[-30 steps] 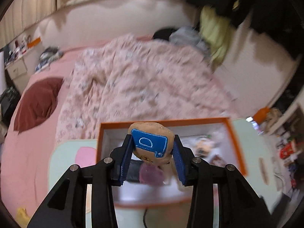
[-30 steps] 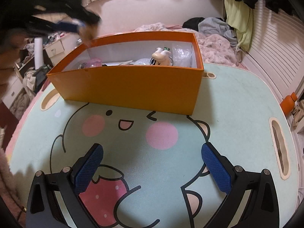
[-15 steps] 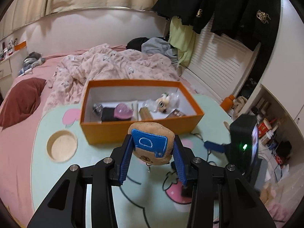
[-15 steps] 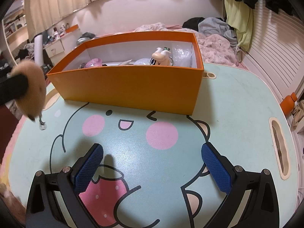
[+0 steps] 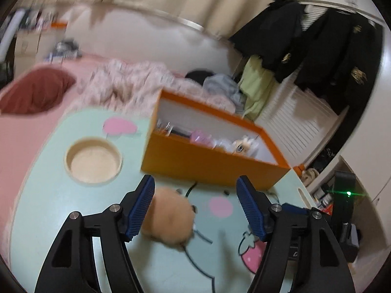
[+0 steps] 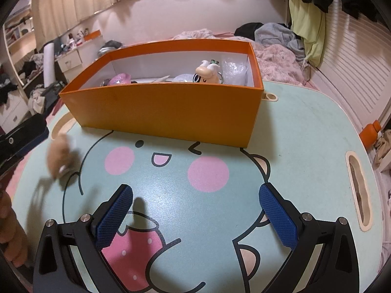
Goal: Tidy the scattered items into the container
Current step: 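Lift the brown plush out of the box and set it on the table, then reach into the orange box and grasp the pink heart-shaped item with the right gripper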
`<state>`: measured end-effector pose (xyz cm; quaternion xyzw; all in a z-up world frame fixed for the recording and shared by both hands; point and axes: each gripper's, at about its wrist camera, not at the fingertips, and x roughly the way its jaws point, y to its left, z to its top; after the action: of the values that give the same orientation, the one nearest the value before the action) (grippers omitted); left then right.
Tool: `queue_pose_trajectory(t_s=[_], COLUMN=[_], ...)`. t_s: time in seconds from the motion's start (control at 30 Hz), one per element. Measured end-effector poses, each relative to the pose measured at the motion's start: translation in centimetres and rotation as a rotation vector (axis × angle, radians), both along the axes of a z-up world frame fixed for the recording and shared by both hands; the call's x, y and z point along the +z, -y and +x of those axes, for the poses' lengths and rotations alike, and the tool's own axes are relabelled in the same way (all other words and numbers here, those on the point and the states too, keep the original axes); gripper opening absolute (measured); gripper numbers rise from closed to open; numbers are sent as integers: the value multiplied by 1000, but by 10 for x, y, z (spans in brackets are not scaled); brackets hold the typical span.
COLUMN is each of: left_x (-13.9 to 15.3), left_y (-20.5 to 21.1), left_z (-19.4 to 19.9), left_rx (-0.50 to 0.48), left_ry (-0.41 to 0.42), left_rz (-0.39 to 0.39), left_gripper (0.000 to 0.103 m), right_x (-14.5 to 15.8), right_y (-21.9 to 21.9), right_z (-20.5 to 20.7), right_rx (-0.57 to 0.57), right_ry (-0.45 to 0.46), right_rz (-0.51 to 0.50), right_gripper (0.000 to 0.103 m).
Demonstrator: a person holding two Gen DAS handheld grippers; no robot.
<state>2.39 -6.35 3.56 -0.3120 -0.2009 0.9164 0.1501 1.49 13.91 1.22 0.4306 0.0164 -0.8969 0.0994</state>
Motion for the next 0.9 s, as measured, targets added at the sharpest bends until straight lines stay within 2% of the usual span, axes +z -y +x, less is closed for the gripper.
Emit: queue_pose_trajectory(t_s=[0.07, 0.23, 0.47, 0.63, 0.7, 0.77, 0.87, 0.9], left_x=[-4, -5, -7, -8, -10, -13, -13, -13], left_y=[7, 12, 5, 20, 28, 34, 34, 34], left_z=[1, 6, 6, 5, 4, 4, 5, 5], left_rx=[-15, -29, -47, 6, 39, 44, 36, 35], left_ry=[0, -33, -2, -3, 4, 8, 1, -1], left_rz=[46, 82, 44, 97, 125, 157, 170, 167], left_gripper=[70, 70, 70, 70, 70, 70, 70, 70], right_x=[1, 0, 3, 57, 90, 111, 119, 115], right_y=[0, 0, 4, 2, 3, 8, 31, 43], right_z=[0, 0, 5, 6, -5, -24, -65, -79], right_rx=[6, 10, 2, 85, 136, 164, 182, 183], right_ry=[-1, -4, -27, -48, -47, -37, 14, 46], right_rz=[9, 17, -5, -157, -264, -307, -225, -183], right_gripper=[103, 103, 103, 103, 103, 103, 102, 96])
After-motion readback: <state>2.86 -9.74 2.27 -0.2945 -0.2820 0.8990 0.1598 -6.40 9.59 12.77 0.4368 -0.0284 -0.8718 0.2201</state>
